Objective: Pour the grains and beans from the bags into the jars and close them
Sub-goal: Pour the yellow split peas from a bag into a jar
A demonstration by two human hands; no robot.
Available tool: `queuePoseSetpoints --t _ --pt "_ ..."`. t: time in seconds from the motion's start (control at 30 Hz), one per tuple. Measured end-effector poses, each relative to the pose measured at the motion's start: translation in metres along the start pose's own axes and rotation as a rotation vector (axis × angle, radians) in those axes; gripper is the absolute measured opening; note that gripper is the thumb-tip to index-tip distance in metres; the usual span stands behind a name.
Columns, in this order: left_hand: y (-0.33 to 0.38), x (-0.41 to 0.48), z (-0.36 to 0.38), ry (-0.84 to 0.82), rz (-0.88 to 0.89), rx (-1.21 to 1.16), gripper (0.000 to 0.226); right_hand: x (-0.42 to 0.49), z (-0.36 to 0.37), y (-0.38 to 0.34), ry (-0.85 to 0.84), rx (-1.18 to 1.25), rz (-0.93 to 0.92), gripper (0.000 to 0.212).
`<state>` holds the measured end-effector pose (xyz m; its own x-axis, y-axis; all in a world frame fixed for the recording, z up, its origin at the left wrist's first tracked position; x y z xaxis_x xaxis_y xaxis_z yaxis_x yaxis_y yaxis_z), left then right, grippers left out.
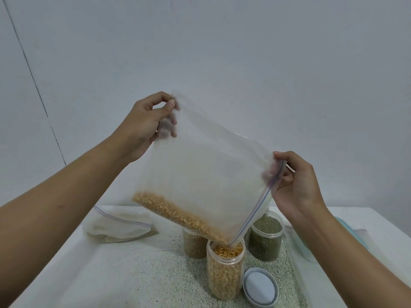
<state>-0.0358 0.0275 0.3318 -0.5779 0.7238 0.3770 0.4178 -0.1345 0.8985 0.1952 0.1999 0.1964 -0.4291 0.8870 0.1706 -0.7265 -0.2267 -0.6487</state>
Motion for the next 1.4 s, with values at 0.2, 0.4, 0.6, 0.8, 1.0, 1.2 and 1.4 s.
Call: queuePoseSetpoints --t 0.2,0.4,0.6,0.8,1.0,1.2,1.4 --pt "0.004 -0.002 -0.001 0.006 -0.005 0.012 0.021 -0.005 0.003 0.004 -0.003 0.027 0.029 0.015" --pt "0.008 -0.001 -0.007 0.010 -0.001 0.034 0.019 -0.006 0.008 0.011 -0.014 0.054 0.039 0.015" --pt "0.011 0.000 -0.013 0.018 0.003 0.038 0.019 -0.004 0.011 0.014 -0.017 0.058 0.023 0.014" --pt "0.009 0.000 -0.010 0.012 0.012 0.018 0.020 0.000 0.007 0.011 -0.024 -0.012 -0.046 0.014" --pt "0.006 0.000 -0.001 0.005 0.022 0.014 0.019 0.000 0.005 -0.001 -0.016 -0.172 -0.182 0.029" --pt "0.012 0.003 0.006 -0.006 0.046 0.029 0.018 0.005 0.000 -0.005 0.023 -0.182 -0.200 0.027" --pt "0.017 0.005 0.012 -0.023 0.057 0.046 0.018 0.009 -0.004 -0.002 0.014 -0.225 -0.219 0.028"
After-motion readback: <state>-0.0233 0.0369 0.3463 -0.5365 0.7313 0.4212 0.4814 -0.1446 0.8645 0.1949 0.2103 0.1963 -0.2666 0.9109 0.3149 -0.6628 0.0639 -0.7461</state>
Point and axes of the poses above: each hand's wrist, its own x-axis towards the middle knuckle, its own z-axis out of the palm, y = z × x, the point moved 10 cm from there along x, towards the middle knuckle, and after that the axes turned 7 degrees about -z, right-handed, at the moved point
